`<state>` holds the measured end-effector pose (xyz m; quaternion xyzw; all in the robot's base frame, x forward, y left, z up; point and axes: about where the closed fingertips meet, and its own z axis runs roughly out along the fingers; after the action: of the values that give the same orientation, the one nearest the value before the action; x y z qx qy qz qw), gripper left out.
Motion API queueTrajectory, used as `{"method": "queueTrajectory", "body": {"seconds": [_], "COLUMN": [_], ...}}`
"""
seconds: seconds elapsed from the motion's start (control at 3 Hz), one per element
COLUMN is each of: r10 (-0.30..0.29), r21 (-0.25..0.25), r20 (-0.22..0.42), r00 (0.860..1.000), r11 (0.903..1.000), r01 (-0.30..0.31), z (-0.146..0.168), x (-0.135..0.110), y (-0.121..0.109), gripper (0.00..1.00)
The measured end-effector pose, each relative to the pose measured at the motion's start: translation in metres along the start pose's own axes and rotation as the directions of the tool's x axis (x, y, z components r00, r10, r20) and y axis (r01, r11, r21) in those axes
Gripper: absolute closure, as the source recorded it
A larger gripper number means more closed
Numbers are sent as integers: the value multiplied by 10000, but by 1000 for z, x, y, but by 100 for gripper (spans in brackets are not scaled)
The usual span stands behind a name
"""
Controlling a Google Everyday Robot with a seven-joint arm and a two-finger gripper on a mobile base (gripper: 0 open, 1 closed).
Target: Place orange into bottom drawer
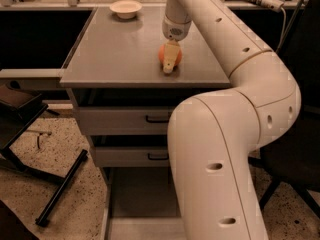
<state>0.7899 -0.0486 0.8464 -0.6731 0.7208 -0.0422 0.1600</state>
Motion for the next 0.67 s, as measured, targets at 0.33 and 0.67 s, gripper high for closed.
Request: {"method": "queueTrajectory", "body": {"seconds": [0.33, 0.67], "r10": [0, 12], "r21": [1, 111], "r20": [0, -3], "r00": [10000, 10000], "r11": [10000, 9999], "r01": [0, -12], "z": [0, -2], "x": [0, 1], "y": [0, -1], "gripper": [42, 65]}}
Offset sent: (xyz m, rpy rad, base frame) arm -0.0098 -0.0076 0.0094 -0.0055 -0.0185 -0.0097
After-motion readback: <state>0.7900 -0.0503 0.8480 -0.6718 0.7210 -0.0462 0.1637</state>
